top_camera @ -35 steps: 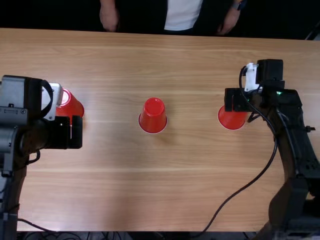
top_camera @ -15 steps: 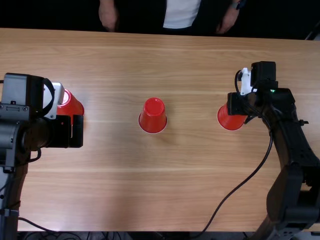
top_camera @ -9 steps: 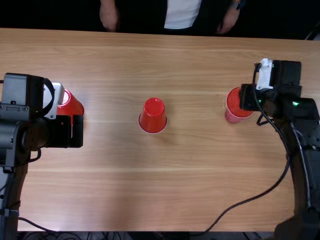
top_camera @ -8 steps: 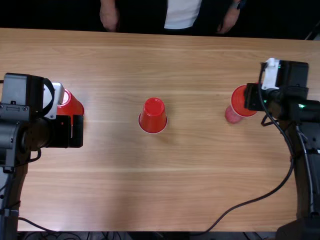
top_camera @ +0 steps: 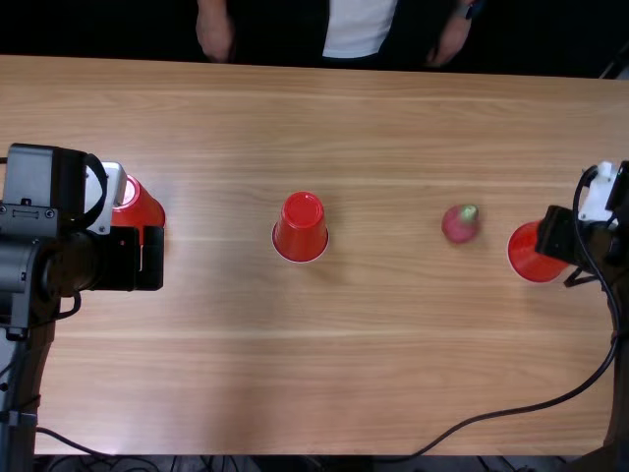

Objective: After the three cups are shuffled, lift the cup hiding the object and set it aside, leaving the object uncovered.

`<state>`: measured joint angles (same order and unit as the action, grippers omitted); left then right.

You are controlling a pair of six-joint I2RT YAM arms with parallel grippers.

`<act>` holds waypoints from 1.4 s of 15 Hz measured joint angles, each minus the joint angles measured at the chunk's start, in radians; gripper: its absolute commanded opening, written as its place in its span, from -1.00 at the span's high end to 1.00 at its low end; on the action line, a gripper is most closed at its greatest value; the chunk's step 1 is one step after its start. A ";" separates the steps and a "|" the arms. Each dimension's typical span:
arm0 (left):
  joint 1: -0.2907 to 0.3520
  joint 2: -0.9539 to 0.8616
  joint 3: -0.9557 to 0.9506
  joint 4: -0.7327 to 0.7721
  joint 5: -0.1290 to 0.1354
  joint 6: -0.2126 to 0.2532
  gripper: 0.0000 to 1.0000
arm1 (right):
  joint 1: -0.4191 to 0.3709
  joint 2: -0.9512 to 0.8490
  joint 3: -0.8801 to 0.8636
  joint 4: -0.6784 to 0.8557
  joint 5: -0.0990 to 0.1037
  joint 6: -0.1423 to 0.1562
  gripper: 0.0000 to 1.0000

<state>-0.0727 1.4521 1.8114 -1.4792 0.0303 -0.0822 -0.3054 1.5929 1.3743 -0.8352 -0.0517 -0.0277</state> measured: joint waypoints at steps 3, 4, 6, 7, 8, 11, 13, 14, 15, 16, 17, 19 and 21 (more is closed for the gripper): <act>0.000 0.000 0.000 0.000 0.000 -0.001 -1.00 | -0.027 -0.003 -0.106 0.008 0.000 0.000 0.44; 0.000 0.000 0.000 -0.001 0.000 -0.001 -1.00 | -0.039 -0.003 -0.134 0.009 0.000 0.000 0.44; 0.000 0.000 0.000 -0.021 -0.001 -0.001 -1.00 | -0.051 -0.002 -0.169 0.010 0.000 0.000 0.33; 0.000 0.000 0.000 -0.024 -0.001 -0.001 -1.00 | -0.051 0.006 -0.176 0.010 0.000 0.000 0.15; 0.000 0.000 0.000 -0.025 0.000 -0.001 -1.00 | -0.051 0.023 -0.177 0.010 0.000 0.000 -0.20; 0.000 -0.002 0.000 -0.026 -0.001 -0.002 -1.00 | -0.051 0.037 -0.179 0.010 0.000 0.000 -1.00; 0.000 -0.004 0.000 -0.026 0.000 -0.002 -1.00 | -0.051 0.037 -0.179 0.011 0.000 0.000 -1.00; 0.000 -0.006 0.000 -0.026 0.000 -0.002 -1.00 | -0.051 0.037 -0.179 0.010 0.000 0.000 -1.00; 0.000 -0.009 0.000 -0.026 -0.001 -0.002 -1.00 | -0.051 0.037 -0.179 0.010 0.000 0.000 -1.00; 0.000 -0.013 0.000 -0.026 0.000 -0.002 -1.00 | -0.051 0.037 -0.179 0.011 0.000 0.000 -1.00; 0.000 -0.021 0.000 -0.027 -0.001 -0.002 -1.00 | -0.051 0.032 -0.179 0.011 0.000 0.000 -1.00; 0.000 -0.035 -0.001 -0.027 0.000 -0.002 -1.00 | -0.048 -0.043 -0.178 0.010 0.000 0.001 -1.00; 0.000 -0.064 -0.041 -0.035 0.000 -0.003 -1.00 | -0.011 -0.156 -0.161 0.010 0.002 0.002 -1.00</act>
<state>-0.0723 1.3880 1.7702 -1.5139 0.0299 -0.0849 -0.3164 1.4372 1.2129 -0.8253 -0.0502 -0.0257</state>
